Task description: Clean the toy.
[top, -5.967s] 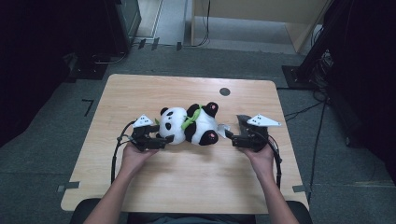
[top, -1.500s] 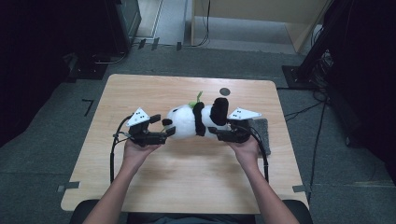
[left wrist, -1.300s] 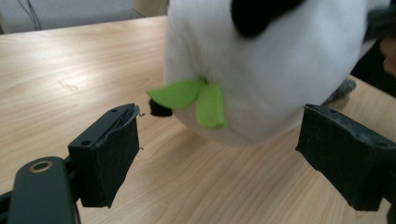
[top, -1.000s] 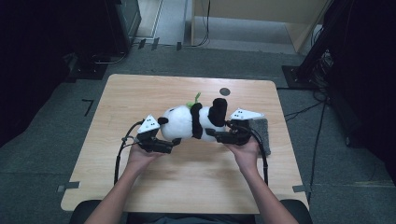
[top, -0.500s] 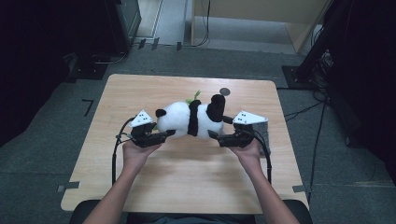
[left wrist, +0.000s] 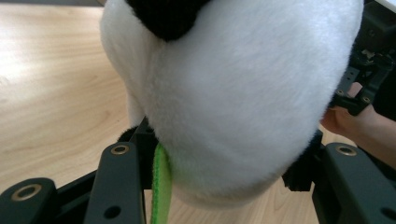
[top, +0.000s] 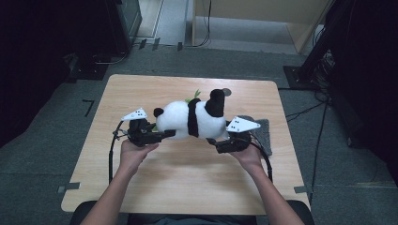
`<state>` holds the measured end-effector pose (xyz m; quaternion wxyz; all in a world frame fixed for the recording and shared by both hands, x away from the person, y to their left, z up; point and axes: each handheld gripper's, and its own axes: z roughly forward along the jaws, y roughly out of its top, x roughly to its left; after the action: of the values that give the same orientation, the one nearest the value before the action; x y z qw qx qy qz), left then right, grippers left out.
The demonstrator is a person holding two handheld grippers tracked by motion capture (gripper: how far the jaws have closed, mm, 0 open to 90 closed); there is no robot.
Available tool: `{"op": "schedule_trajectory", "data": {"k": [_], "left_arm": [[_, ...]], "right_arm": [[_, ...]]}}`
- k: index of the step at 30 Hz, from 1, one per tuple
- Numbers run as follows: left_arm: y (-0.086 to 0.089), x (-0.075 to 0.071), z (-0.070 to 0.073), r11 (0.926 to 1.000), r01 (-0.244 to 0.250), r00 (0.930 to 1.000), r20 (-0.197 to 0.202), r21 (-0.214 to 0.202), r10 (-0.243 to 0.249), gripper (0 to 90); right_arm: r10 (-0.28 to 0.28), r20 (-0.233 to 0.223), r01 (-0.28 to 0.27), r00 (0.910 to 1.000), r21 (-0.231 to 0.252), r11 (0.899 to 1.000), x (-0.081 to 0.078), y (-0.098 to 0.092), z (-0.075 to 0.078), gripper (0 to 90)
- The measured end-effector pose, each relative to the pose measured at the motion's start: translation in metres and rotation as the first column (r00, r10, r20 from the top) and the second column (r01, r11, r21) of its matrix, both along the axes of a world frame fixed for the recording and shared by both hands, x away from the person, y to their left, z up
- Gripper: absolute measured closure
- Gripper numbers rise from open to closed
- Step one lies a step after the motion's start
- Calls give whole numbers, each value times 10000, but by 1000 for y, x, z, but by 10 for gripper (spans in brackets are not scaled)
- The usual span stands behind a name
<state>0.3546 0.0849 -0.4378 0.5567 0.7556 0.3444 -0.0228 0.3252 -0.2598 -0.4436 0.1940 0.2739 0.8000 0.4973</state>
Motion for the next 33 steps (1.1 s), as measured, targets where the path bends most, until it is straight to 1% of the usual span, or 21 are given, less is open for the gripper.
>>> {"op": "schedule_trajectory", "data": {"k": [2, 4, 5, 7, 9, 10, 11, 12, 13, 14, 16, 17, 19, 21, 22, 24, 25, 27, 29, 31, 33], "left_arm": [[-3, 0, -2, 9999, -138, 9999, -38, -38, 138, 452], [-7, -2, -3, 9991, -379, 9991, 205, 173, 375, 411], [-9, -3, -3, 9985, -463, 9984, 344, 300, 452, 392], [-11, -4, -4, 9956, -747, 9948, 737, 559, 705, 317], [-10, -3, -5, 9934, -1024, 9918, 825, 523, 979, 223], [-10, -3, -6, 9906, -1302, 9881, 878, 426, 1261, 171], [-9, -3, -6, 9861, -1604, 9823, 1054, 426, 1552, 117], [-8, -4, -7, 9814, -1844, 9764, 1244, 530, 1767, 93], [-7, -5, -7, 9790, -1951, 9733, 1350, 598, 1857, 81], [-5, -5, -8, 9801, -1900, 9744, 1333, 571, 1811, 82], [-2, -4, -11, 9806, -1836, 9767, 1252, 689, 1741, 82], [0, -5, -14, 9827, -1726, 9792, 1200, 672, 1638, 82], [0, -5, -16, 9835, -1642, 9813, 1139, 755, 1551, 83], [-4, -7, -19, 9848, -1435, 9828, 1311, 980, 1302, 84], [-7, -9, -20, 9842, -1385, 9819, 1451, 1100, 1220, 84], [-13, -11, -21, 9848, -1218, 9808, 1671, 1235, 1004, 101], [-16, -12, -21, 9845, -1194, 9786, 1827, 1284, 949, 142], [-23, -14, -22, 9776, -1328, 9772, 1863, 1632, 1017, 160], [-24, -14, -23, 9752, -1433, 9756, 1895, 1688, 1106, 270], [-22, -14, -21, 9775, -1409, 9760, 1874, 1567, 1107, 401], [-20, -14, -18, 9819, -1328, 9786, 1750, 1353, 1082, 476]], "right_arm": [[-184, 35, 184, 9998, 67, 9998, 0, -1, 1, 253], [-452, 200, 454, 9988, -71, 9989, -2, 0, 2, 345], [-523, 148, 525, 9985, -107, 9986, -1, 0, 2, 381], [-626, -133, 625, 9979, -101, 9980, -1, 0, 2, 445], [-654, -602, 665, 9960, 161, 9977, 1, -2, 2, 486], [-622, -840, 656, 9945, 379, 9971, 2, -3, 3, 496], [-627, -1033, 692, 9927, 606, 9958, 3, -4, 4, 512], [-643, -1191, 746, 9908, 839, 9937, 4, -5, 6, 522], [-746, -1257, 863, 9893, 904, 9922, 4, -6, 7, 533], [-810, -1289, 929, 9883, 890, 9917, 4, -7, 7, 540], [-882, -1368, 1008, 9867, 881, 9910, 5, -10, 7, 547], [-928, -1488, 1083, 9845, 996, 9891, 6, -12, 7, 548], [-1025, -1678, 1242, 9805, 1242, 9845, 7, -17, 8, 548], [-901, -1817, 1174, 9792, 1455, 9824, 7, -19, 9, 548], [-811, -1881, 1111, 9788, 1546, 9817, 7, -20, 9, 547], [-586, -1928, 910, 9795, 1640, 9823, 5, -18, 10, 543], [-541, -1940, 858, 9795, 1591, 9835, 4, -16, 10, 541], [-468, -1941, 758, 9799, 1445, 9866, 3, -11, 10, 531], [-523, -1812, 750, 9821, 1207, 9898, 2, -8, 8, 513], [-474, -1756, 669, 9833, 1069, 9920, 3, -7, 8, 460], [-452, -1596, 611, 9861, 966, 9934, 3, -8, 7, 395]]}}
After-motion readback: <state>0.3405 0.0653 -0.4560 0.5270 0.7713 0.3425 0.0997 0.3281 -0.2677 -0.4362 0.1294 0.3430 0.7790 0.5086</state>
